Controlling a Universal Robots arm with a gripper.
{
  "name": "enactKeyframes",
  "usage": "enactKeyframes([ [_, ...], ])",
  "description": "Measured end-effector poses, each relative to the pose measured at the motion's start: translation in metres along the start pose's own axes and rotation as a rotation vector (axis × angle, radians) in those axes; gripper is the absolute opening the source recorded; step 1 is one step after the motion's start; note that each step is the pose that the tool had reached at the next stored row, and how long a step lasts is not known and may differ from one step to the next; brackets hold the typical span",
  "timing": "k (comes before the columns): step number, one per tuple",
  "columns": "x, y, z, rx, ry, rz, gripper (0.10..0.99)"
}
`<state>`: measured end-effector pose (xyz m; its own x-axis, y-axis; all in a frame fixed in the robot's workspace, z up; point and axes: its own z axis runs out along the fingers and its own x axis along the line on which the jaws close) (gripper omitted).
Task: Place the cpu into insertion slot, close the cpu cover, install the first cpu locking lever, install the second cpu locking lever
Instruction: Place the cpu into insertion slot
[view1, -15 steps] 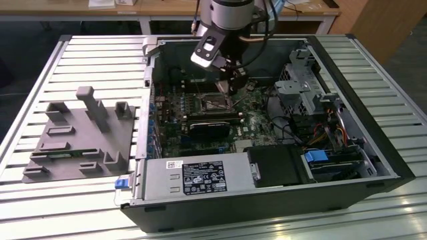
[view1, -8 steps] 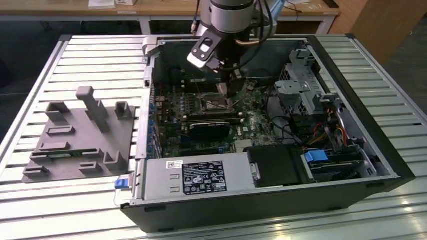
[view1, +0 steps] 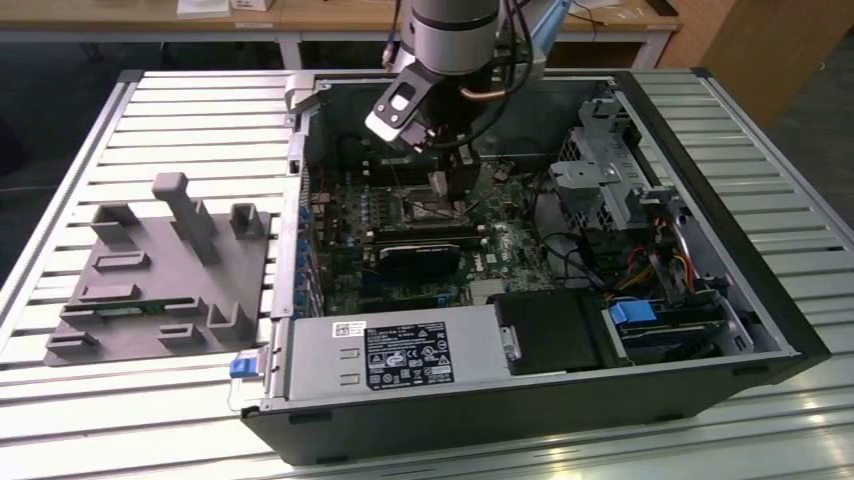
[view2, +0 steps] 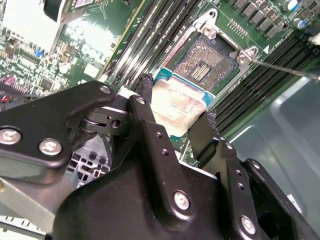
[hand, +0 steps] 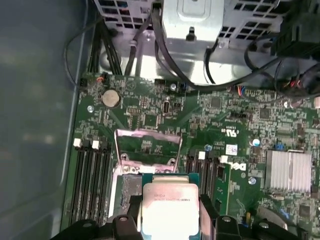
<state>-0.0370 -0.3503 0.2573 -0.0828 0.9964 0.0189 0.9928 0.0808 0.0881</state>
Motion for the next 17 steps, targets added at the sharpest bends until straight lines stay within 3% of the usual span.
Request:
enactKeyframes([
  [17, 0.0089, -0.0087, 0.0192, 0.000, -0.0031, 0.015, 0.537],
])
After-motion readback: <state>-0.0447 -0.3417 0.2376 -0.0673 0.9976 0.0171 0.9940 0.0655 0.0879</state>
